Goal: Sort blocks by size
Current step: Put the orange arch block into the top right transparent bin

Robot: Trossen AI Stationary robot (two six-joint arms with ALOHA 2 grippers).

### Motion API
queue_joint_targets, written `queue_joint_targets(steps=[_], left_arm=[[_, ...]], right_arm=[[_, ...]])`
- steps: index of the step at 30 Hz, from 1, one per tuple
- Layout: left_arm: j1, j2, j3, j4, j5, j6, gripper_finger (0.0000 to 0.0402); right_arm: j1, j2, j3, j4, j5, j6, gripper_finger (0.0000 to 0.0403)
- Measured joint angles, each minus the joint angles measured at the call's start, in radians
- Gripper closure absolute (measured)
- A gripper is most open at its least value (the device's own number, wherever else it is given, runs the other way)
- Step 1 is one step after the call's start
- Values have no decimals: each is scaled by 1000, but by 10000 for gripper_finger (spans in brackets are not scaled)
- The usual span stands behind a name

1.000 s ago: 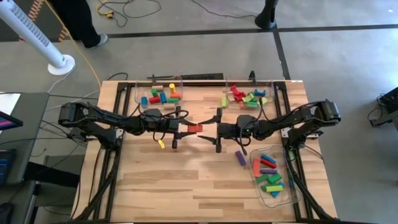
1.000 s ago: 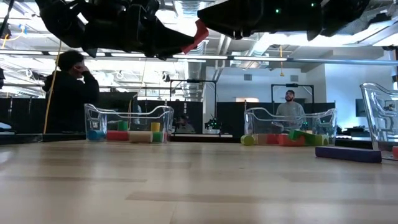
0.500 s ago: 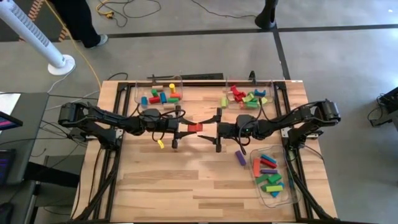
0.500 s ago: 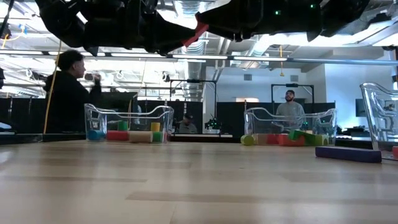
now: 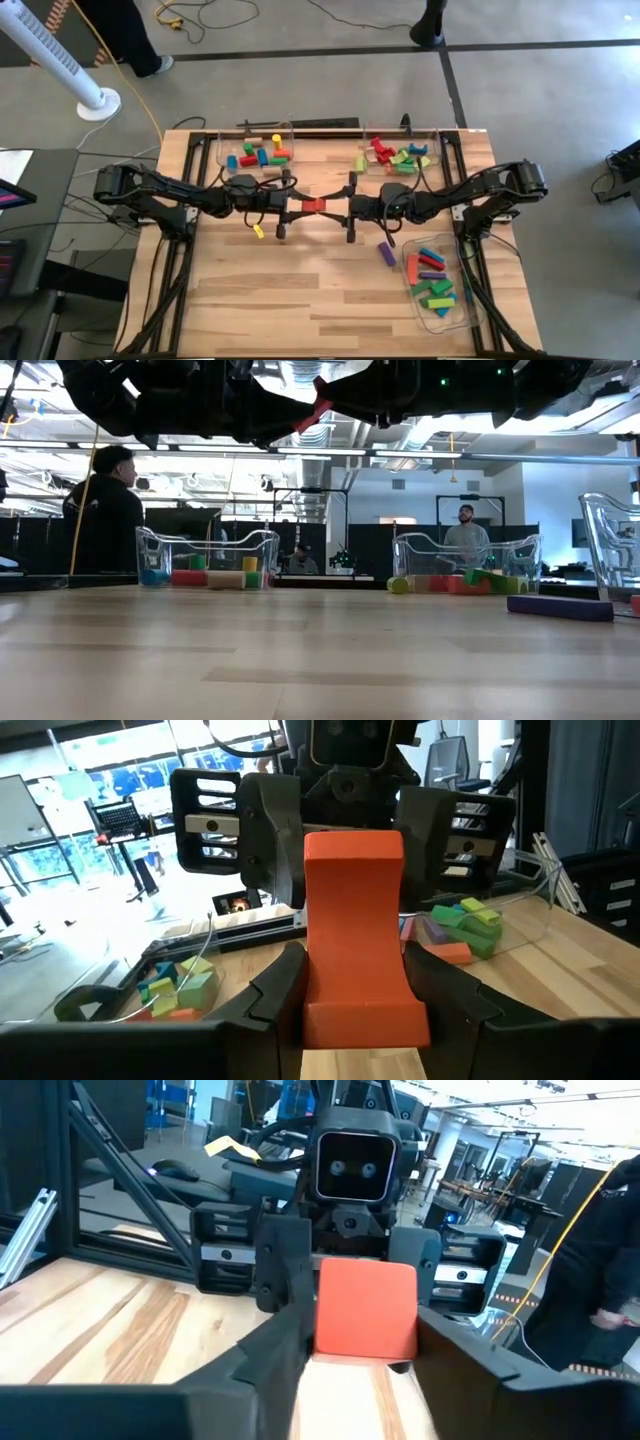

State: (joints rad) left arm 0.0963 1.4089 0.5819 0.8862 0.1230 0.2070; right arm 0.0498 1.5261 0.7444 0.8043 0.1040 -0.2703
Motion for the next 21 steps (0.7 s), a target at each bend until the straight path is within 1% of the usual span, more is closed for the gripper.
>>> queue_joint_targets(steps=[3, 6, 9, 13, 18, 21], left_arm=[[0, 0, 0, 0, 1, 1, 269], [0, 0, 0, -1, 1, 3, 269], [0, -1, 0, -11, 1, 10, 268], [0, -1, 0, -14, -1, 20, 257], [0, -11, 0, -34, -10, 45, 221], [8, -39, 0, -74, -27, 70, 198]], right_arm=[[0, 0, 0, 1, 2, -5, 226], [1, 0, 0, 1, 2, -9, 245], [1, 0, 0, -3, 2, -13, 247], [2, 0, 0, -7, 3, -16, 234], [2, -3, 0, -32, 12, -23, 238], [3, -27, 0, -87, 35, -23, 241]])
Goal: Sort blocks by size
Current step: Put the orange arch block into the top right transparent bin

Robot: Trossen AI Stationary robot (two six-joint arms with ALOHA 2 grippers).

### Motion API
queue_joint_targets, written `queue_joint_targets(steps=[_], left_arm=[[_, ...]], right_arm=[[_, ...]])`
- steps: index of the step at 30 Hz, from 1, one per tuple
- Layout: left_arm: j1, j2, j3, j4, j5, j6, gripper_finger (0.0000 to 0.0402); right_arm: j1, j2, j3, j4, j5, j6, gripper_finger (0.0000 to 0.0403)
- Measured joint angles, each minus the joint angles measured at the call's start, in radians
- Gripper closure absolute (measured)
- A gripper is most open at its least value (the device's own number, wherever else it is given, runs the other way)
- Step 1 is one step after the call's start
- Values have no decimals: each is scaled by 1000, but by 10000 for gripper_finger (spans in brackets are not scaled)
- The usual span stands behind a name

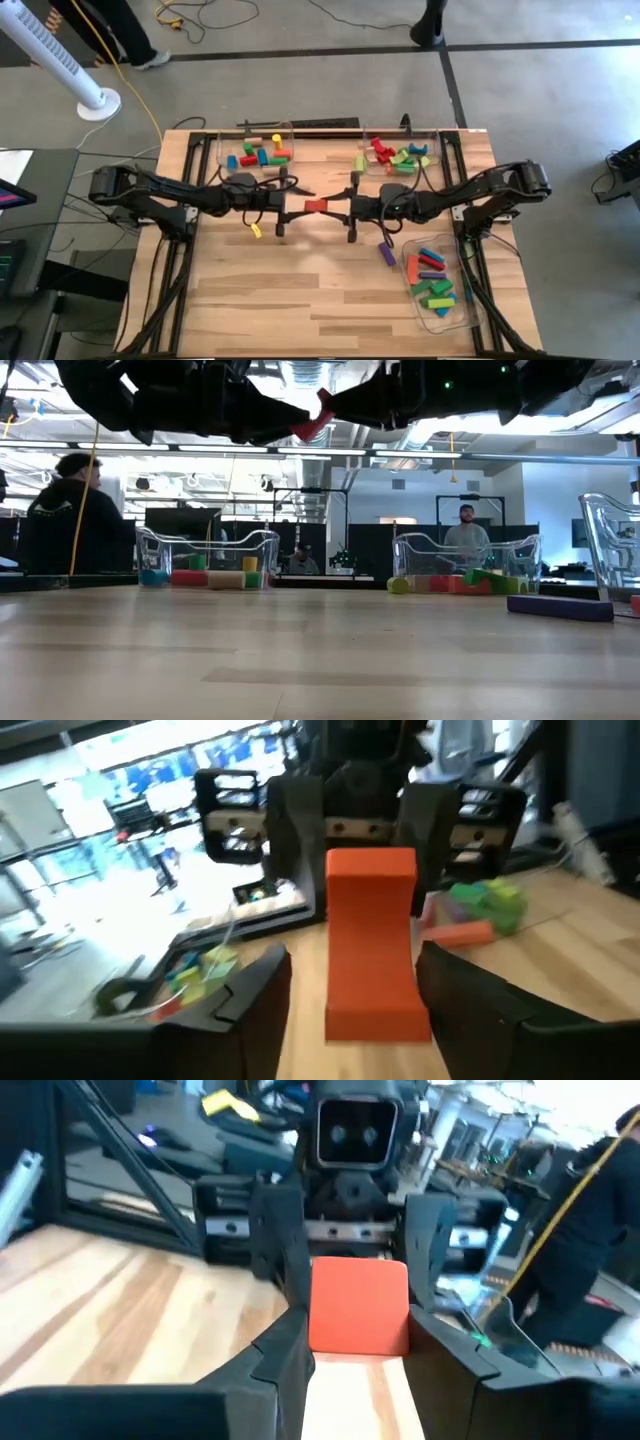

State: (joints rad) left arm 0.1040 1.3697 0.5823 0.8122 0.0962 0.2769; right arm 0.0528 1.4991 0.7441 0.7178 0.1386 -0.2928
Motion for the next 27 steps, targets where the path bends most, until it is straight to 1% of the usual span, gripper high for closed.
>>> queue_joint_targets(steps=[3, 6, 8, 11, 14, 17, 19, 21, 23, 27], left_arm=[[14, -50, 0, -85, -45, 23, 178], [32, -124, 0, -192, -91, 37, 163], [45, -184, 0, -279, -128, 37, 157], [58, -278, 0, -413, -202, 25, 155], [62, -344, 0, -545, -222, -26, 154], [55, -360, 0, -666, -211, -78, 154], [43, -351, 0, -743, -209, -109, 154], [30, -320, 0, -778, -209, -134, 154], [13, -280, 0, -802, -209, -152, 154], [-26, -180, 0, -764, -207, -162, 154]], right_arm=[[0, -52, 0, -86, 43, 1, 240], [0, -134, 0, -203, 102, 2, 239], [0, -195, 0, -302, 154, 4, 239], [-13, -285, 0, -468, 269, 25, 239], [-54, -368, 0, -627, 373, 64, 239], [-141, -430, 0, -773, 449, 120, 239], [-225, -456, 0, -858, 461, 172, 239], [-314, -467, 0, -928, 458, 223, 239], [-405, -463, -1, -985, 412, 259, 239], [-560, -422, -1, -1022, 304, 292, 239]])
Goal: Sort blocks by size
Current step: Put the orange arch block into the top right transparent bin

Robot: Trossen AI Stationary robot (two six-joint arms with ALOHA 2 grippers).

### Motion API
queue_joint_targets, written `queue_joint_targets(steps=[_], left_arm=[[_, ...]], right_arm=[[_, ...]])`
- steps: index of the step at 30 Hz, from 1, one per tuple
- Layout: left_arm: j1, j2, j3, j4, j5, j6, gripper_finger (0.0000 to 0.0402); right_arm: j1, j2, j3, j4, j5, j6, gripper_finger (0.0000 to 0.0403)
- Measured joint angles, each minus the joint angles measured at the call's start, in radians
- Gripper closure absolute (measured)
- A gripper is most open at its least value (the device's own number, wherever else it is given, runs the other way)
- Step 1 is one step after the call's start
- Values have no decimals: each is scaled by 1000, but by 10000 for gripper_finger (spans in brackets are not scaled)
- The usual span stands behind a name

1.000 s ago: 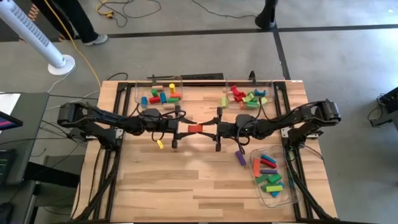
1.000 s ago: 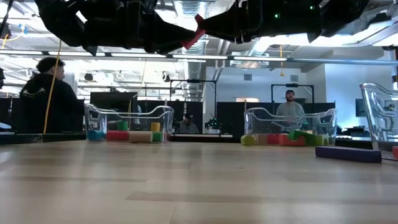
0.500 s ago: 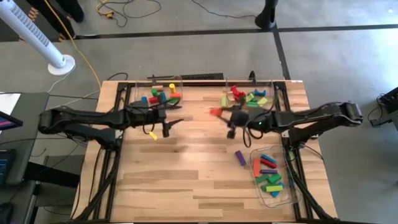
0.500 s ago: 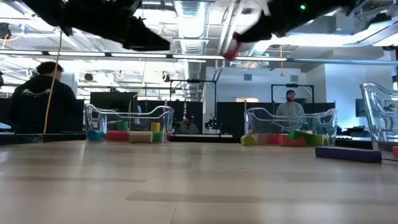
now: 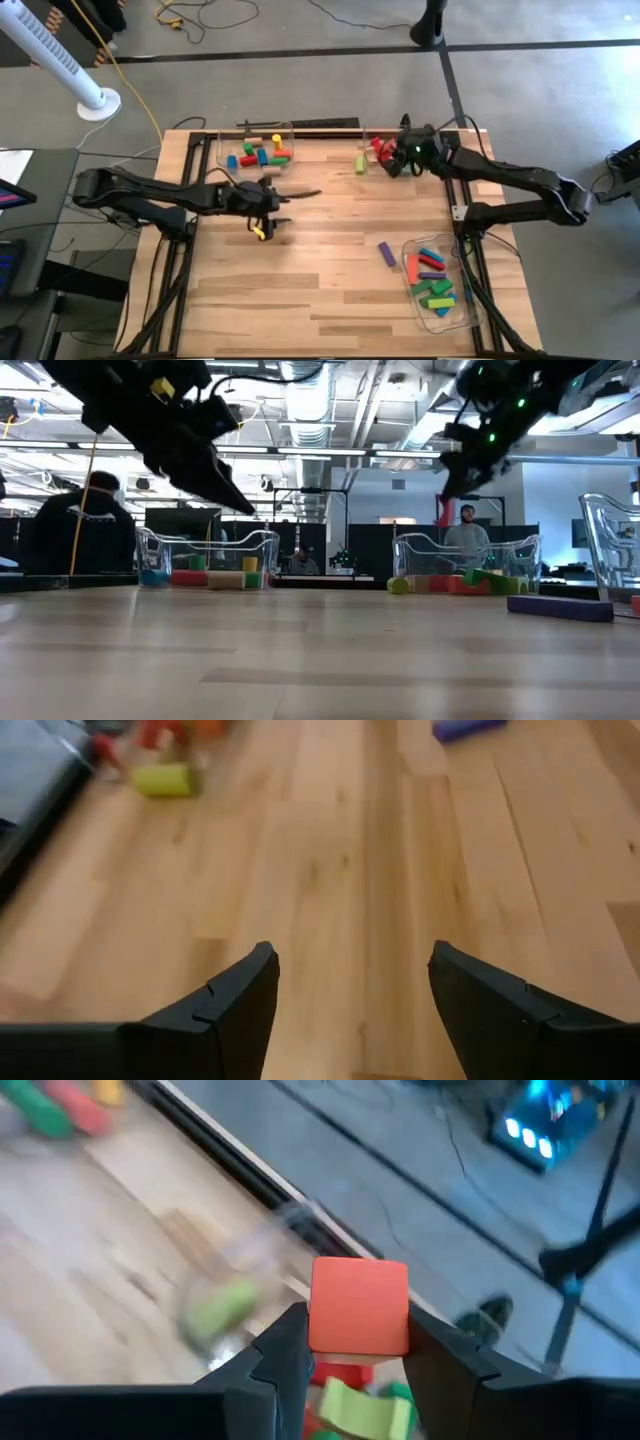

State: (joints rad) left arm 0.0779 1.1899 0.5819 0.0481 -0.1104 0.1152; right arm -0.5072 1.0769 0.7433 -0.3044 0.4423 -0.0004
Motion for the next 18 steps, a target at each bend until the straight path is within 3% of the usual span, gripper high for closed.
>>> queue_joint_targets(steps=[9, 18], left_arm=[[-82, 260, 0, 199, 0, -16, 154], [-99, 383, 0, 305, -1, -47, 154]], right_arm=[[-237, 195, 0, -38, -209, 60, 238], [-249, 300, -1, -8, -246, 56, 173]])
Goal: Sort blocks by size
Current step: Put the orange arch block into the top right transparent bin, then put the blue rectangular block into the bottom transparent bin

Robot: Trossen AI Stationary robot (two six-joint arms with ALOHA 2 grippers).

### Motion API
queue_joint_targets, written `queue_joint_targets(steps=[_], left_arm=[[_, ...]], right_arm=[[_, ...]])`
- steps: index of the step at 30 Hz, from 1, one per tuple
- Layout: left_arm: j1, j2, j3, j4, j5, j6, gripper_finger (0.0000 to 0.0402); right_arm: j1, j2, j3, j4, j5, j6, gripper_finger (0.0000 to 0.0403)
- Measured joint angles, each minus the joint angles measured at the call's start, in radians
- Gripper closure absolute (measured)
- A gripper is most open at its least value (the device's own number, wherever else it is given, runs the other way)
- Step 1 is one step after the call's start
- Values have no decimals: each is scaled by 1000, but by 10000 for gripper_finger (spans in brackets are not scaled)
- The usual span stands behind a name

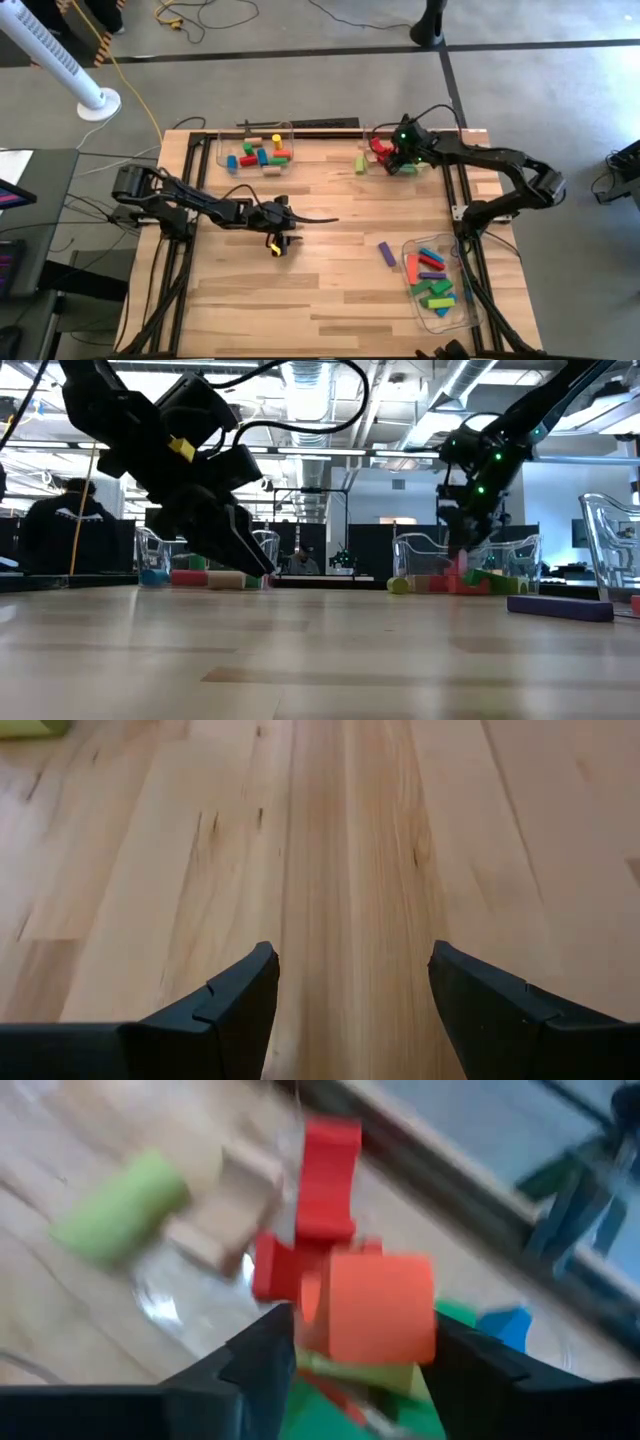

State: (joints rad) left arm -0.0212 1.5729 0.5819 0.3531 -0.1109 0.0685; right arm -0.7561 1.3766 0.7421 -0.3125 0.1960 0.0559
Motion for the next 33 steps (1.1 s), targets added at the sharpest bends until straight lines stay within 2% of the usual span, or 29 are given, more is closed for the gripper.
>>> queue_joint_targets(steps=[5, 18, 24, 30, 33], left_arm=[[0, 0, 0, -1, -1, -13, 154], [-3, -1, 0, 5, -1, -32, 154], [-23, -1, 0, 4, -1, -28, 154], [-31, -1, 0, 4, -1, -25, 154], [-32, -1, 0, 5, -1, -28, 154]], right_arm=[[5, -41, 2, 16, 0, 0, 150], [107, -215, 2, -9, 11, -22, 147], [245, -247, 2, -74, -11, -18, 147], [463, -278, 2, -100, -18, 53, 147], [573, -265, 13, -113, -94, 116, 147]])
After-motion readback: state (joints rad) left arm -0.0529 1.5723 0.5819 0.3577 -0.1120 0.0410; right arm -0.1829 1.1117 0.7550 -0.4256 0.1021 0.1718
